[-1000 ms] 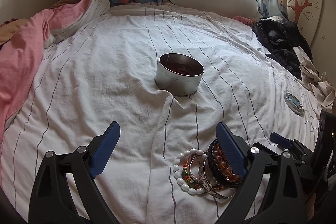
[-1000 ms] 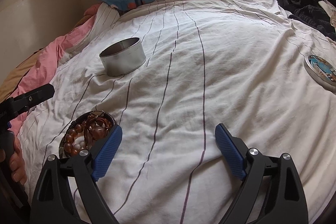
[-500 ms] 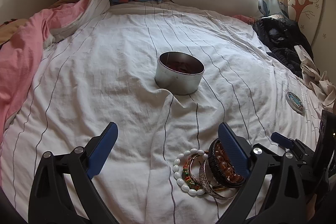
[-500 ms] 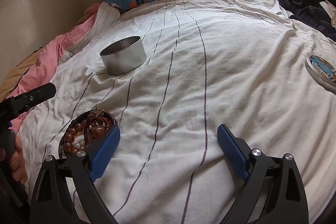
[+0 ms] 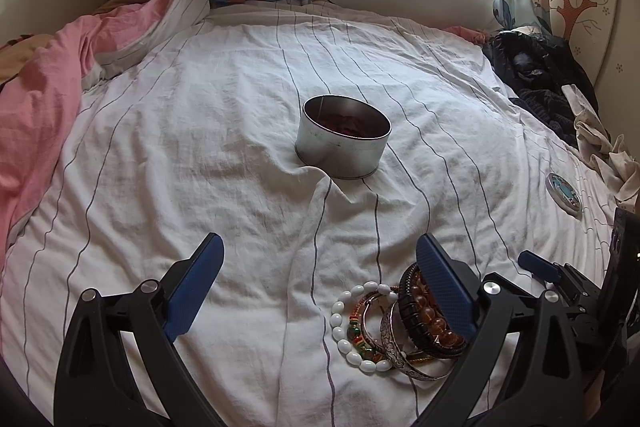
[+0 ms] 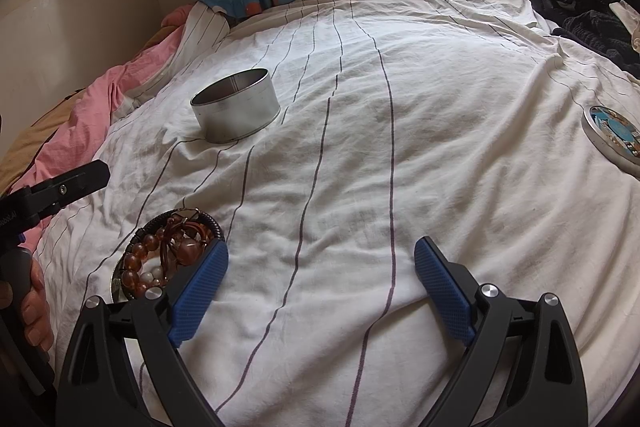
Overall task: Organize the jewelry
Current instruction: 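Move both open tools back to the remaining bracelet pile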
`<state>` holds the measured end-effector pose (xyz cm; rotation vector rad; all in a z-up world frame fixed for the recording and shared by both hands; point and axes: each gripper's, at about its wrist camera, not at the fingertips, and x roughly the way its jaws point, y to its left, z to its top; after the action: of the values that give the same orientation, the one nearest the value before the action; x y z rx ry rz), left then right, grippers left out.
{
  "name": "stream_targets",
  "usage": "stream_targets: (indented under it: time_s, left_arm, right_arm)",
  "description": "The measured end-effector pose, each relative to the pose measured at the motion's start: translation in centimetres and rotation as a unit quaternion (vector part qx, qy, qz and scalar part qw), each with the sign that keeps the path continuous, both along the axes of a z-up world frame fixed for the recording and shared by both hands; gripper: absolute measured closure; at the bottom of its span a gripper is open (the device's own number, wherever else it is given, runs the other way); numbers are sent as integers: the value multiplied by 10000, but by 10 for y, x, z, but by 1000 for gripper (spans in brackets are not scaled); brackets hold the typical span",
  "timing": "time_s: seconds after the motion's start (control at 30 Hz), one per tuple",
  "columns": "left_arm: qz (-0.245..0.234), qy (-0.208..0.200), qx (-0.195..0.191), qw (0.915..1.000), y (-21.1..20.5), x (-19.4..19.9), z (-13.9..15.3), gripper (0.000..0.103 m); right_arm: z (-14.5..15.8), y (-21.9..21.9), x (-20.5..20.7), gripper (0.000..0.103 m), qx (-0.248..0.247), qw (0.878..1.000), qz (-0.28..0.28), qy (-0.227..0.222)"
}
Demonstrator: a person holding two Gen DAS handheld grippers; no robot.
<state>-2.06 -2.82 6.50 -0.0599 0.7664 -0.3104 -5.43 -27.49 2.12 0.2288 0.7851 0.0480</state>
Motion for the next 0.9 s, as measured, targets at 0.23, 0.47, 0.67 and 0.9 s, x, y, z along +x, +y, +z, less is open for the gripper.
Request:
stream_targets:
  time_s: [0.23, 0.47, 0.67, 0.9]
  left_arm:
    - [-3, 3, 6, 10000, -1, 0, -1, 10]
    - [-4, 3, 8, 10000, -1, 0, 0, 9]
    - [-5, 3, 15, 10000, -1, 0, -1, 8]
    - [19, 60, 27, 10000, -1, 0, -6, 7]
  right_arm:
    - [0, 0, 0, 12, 2, 10000, 1, 0]
    - [0, 0, 0, 12, 3, 10000, 2, -1]
    - [0, 0, 0, 12, 4, 10000, 2, -1]
    - [0, 0, 0, 12, 15, 10000, 10, -6]
